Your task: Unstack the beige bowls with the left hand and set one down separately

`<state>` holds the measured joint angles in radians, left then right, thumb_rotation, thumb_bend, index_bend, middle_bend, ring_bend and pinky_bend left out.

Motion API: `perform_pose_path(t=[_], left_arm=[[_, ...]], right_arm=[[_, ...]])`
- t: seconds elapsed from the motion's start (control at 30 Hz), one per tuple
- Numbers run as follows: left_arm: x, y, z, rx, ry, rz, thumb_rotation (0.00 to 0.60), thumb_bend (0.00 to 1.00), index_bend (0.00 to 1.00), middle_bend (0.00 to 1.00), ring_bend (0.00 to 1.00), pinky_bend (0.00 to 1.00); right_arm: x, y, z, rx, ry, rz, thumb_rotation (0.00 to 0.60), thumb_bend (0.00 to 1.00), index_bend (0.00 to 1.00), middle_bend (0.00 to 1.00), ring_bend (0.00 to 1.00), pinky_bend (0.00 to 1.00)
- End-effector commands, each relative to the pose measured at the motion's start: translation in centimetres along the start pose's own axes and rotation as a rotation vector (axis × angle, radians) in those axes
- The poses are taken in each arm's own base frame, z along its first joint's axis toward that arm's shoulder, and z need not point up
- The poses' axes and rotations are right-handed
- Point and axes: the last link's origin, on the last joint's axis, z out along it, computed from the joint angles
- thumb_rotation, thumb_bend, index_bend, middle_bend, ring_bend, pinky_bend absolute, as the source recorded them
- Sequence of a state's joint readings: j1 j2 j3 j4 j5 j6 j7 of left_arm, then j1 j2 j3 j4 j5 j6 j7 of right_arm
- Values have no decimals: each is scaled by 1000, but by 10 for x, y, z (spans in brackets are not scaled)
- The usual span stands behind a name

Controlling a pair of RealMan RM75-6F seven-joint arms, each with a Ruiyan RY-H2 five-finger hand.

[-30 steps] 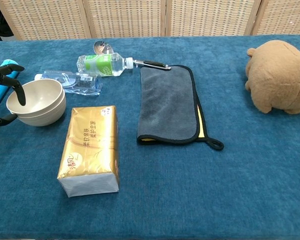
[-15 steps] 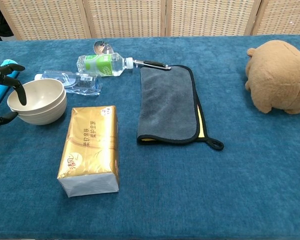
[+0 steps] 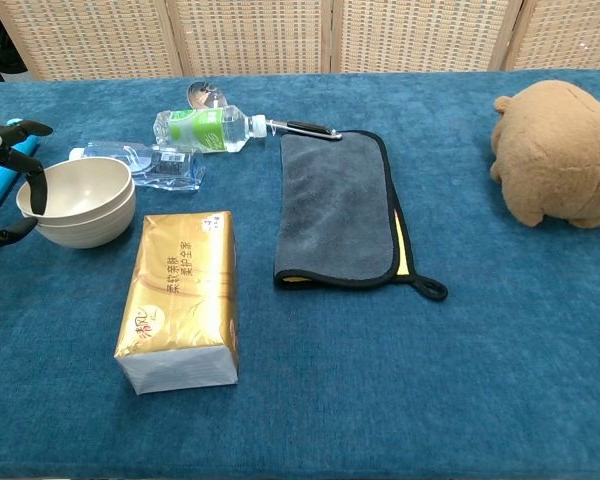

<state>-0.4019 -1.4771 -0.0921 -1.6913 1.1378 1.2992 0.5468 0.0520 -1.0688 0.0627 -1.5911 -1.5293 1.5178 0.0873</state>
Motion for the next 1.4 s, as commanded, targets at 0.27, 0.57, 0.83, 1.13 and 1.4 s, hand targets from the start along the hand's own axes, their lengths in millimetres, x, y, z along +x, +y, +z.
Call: perform_pose_path(t=[0.27, 0.57, 0.83, 1.13, 1.4], left_arm=[[-2, -1, 0, 5, -5, 5, 600, 420, 668, 11, 0, 0], [6, 1, 1, -3, 37, 6, 600, 422, 687, 11, 0, 0], [17, 5, 2, -16, 85, 17, 600, 422, 703, 11, 0, 0], [31, 10, 8, -21, 120, 9, 600, 422, 707, 11, 0, 0], [46, 10, 8, -16, 149, -1, 600, 422, 712, 11, 0, 0]], right_arm=[[0, 0, 0, 1, 0, -1, 600, 105, 82, 0, 0, 51], [-1, 0, 0, 0, -2, -1, 600, 105, 82, 0, 0, 51], [0, 0, 0, 0, 0, 1, 600, 105, 82, 0, 0, 51], [0, 1, 0, -2, -1, 4, 600, 105, 82, 0, 0, 51], [1, 3, 1, -8, 0, 9, 600, 105, 82, 0, 0, 51]])
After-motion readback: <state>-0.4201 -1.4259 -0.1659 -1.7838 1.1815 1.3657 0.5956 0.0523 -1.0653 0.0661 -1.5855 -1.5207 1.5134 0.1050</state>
